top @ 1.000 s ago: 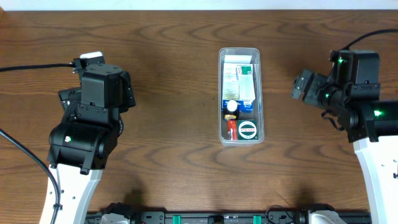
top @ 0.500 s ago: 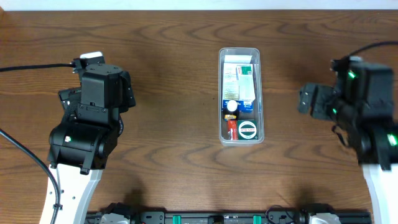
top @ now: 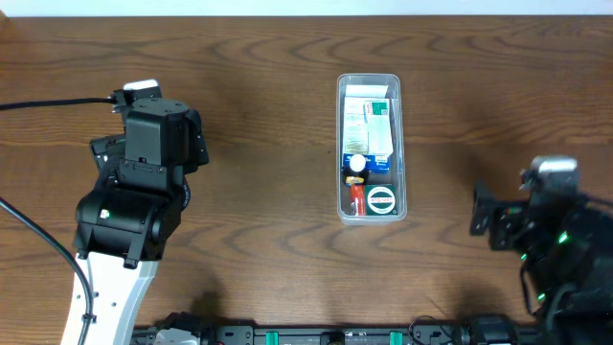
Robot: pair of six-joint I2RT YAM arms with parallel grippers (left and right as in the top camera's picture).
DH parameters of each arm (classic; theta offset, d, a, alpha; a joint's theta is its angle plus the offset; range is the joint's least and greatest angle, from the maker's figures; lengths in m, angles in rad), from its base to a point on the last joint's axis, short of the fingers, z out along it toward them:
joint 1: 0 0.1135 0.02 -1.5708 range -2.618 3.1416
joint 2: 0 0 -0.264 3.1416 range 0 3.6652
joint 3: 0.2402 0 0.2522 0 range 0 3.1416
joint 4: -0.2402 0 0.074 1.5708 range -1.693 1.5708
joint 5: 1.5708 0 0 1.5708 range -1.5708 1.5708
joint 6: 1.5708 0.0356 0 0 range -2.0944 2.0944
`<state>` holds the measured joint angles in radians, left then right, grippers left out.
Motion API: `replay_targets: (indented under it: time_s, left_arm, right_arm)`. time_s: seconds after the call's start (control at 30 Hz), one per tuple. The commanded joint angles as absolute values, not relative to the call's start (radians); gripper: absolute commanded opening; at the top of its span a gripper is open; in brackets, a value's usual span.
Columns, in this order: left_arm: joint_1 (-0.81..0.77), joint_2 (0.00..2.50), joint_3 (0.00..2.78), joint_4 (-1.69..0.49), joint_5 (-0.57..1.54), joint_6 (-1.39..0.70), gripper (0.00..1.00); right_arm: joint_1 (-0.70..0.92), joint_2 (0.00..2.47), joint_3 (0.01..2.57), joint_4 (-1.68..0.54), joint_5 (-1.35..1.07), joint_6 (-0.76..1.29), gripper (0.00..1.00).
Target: Pack container
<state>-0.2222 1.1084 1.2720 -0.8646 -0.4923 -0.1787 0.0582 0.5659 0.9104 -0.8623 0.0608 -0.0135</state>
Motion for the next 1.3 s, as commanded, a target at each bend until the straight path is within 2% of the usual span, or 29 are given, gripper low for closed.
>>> replay_targets:
  time_s: [0.0,0.3,0.57,1.27]
  left_arm:
    - [-0.216,1.112,1.28,-0.868,-0.509,-0.165,0.98]
    - [-0.216,1.112,1.28,-0.868,-0.509,-0.165,0.98]
    - [-0.216,1.112,1.28,-0.868,-0.509,-0.165,0.98]
    - [-0.216,1.112,1.28,-0.868,-0.509,-0.165,0.98]
  right_arm:
    - [0.052,0.449,0.759,-0.828,0.071,-0.038,0.99]
    - [0.052,0.134,0.423,-0.804,0.067,-0.003,0.99]
    - [0.052,0.015,0.255,-0.774,0.063,0.011,0.99]
    - [0.052,0.005,0.21,-0.828,0.048,0.01,0.99]
